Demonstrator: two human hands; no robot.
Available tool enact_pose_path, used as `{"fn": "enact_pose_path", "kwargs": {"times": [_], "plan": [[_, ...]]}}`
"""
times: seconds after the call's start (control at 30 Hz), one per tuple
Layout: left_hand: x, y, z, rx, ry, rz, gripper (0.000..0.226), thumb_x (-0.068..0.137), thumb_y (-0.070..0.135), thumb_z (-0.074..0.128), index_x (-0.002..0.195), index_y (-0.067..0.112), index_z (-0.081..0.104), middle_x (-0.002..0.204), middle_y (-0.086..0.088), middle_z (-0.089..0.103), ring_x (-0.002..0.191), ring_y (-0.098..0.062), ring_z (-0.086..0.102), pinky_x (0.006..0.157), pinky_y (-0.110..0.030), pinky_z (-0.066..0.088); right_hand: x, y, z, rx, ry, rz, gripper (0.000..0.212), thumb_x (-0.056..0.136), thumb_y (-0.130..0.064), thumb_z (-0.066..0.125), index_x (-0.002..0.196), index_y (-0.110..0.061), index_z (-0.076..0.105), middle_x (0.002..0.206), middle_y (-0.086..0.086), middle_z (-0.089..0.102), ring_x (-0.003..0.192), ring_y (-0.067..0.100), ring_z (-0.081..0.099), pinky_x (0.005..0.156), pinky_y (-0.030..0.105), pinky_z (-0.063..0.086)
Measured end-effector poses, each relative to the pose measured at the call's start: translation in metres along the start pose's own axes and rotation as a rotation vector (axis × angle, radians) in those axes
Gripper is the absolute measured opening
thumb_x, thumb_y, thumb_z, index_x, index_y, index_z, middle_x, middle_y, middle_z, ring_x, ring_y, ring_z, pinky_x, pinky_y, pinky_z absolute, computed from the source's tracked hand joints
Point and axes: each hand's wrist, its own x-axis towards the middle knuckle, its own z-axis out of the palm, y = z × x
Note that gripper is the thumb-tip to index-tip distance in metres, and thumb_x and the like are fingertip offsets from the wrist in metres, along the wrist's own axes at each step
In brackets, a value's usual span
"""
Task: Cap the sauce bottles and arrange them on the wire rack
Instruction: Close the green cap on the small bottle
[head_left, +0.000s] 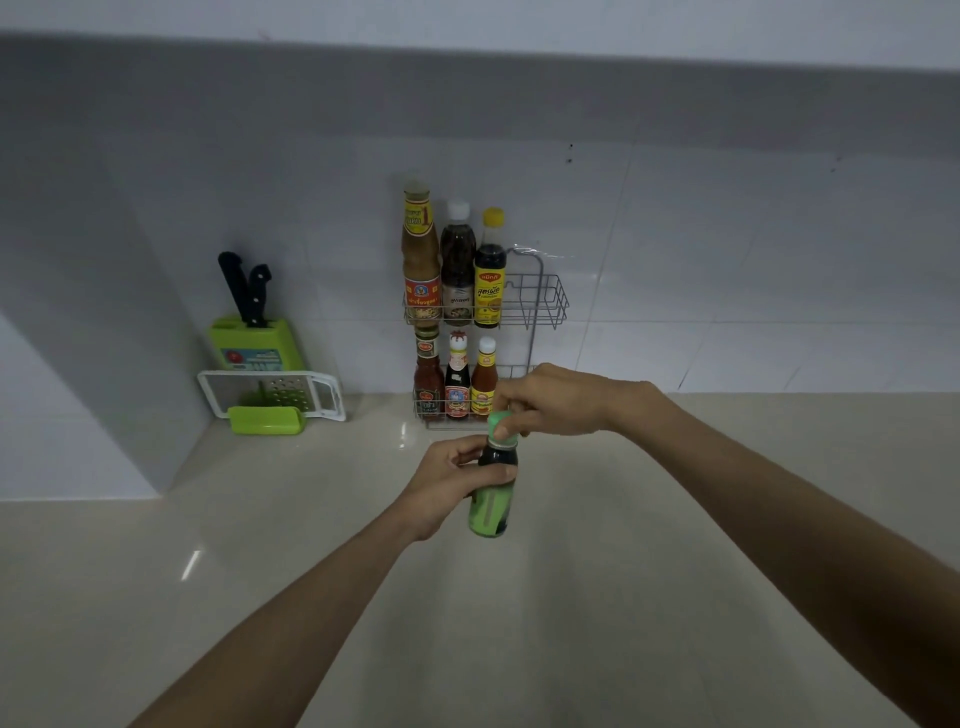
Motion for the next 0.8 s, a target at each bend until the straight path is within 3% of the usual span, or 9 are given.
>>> {"fn": "enact_pose_path", "kwargs": {"times": [0.1,0.17,0.33,0.43,0.53,0.63,0.73,0.8], "plan": [[0.001,0.004,0.006,0.014,0.011,0.039,0.033,0.072,0.002,0.077,0.103,0.013,0.073,0.099,-0.008,0.072,0.092,-0.017,0.067,0.084,-0.030,0.055,0.000,-0.010,0.004,-0.279,0.098,-0.041,0.040,0.090,-0.057,0.049,0.089,-0.018,0.045,0.065,-0.010,0.039,0.062,0.014,0.044,0.055,0.031,0.035],[0.001,0.007,0.005,0.022,-0.022,0.036,0.033,0.073,0.001,0.076,0.105,0.009,0.071,0.099,-0.007,0.072,0.093,-0.016,0.067,0.084,-0.030,0.054,-0.001,-0.013,0.000,-0.339,0.112,-0.045,0.042,0.089,-0.061,0.046,0.087,-0.019,0.044,0.063,-0.012,0.037,0.058,0.011,0.040,0.052,0.031,0.032],[-0.003,0.018,-0.009,-0.043,-0.144,-0.052,0.035,0.079,-0.003,0.068,0.112,0.009,0.068,0.105,-0.011,0.071,0.097,-0.023,0.066,0.093,-0.039,0.053,-0.002,-0.013,-0.007,-0.102,0.056,-0.137,0.032,0.093,-0.047,0.052,0.087,-0.016,0.049,0.067,-0.009,0.045,0.061,0.007,0.046,0.055,0.030,0.037],[-0.006,0.022,-0.013,-0.114,-0.208,-0.098,0.028,0.083,-0.002,0.063,0.108,0.009,0.069,0.103,-0.009,0.072,0.094,-0.025,0.069,0.090,-0.037,0.054,-0.001,-0.008,-0.011,0.100,0.012,-0.115,0.024,0.092,-0.040,0.059,0.104,-0.020,0.057,0.083,-0.007,0.059,0.077,0.010,0.055,0.072,0.034,0.048],[-0.007,0.022,-0.017,-0.160,-0.253,-0.136,0.028,0.078,0.003,0.065,0.104,0.010,0.071,0.103,-0.009,0.072,0.095,-0.027,0.069,0.091,-0.037,0.054,0.000,-0.006,-0.016,0.331,-0.084,-0.144,0.024,0.090,-0.021,0.064,0.114,-0.021,0.059,0.100,-0.017,0.060,0.093,0.000,0.057,0.080,0.019,0.046],[-0.007,0.021,-0.018,-0.194,-0.269,-0.146,0.031,0.075,0.003,0.065,0.105,0.009,0.070,0.102,-0.009,0.072,0.095,-0.028,0.069,0.091,-0.037,0.055,0.002,-0.005,-0.017,0.474,-0.147,-0.139,0.030,0.088,-0.006,0.065,0.117,-0.011,0.061,0.105,-0.011,0.061,0.099,0.001,0.058,0.080,0.015,0.046],[-0.006,0.018,-0.016,-0.155,-0.213,-0.110,0.028,0.079,-0.002,0.065,0.105,0.008,0.070,0.100,-0.009,0.072,0.093,-0.026,0.068,0.087,-0.036,0.056,0.006,-0.008,-0.018,0.331,-0.101,-0.072,0.030,0.086,-0.018,0.070,0.115,-0.017,0.062,0.097,-0.013,0.065,0.084,-0.005,0.063,0.073,0.013,0.045],[-0.004,0.014,-0.013,-0.123,-0.128,-0.071,0.028,0.080,-0.004,0.066,0.105,0.008,0.070,0.101,-0.010,0.072,0.095,-0.026,0.067,0.089,-0.039,0.055,0.009,-0.009,-0.013,0.231,-0.028,0.010,0.028,0.086,-0.033,0.068,0.108,-0.016,0.062,0.084,-0.013,0.066,0.071,-0.001,0.065,0.069,0.020,0.049]]}}
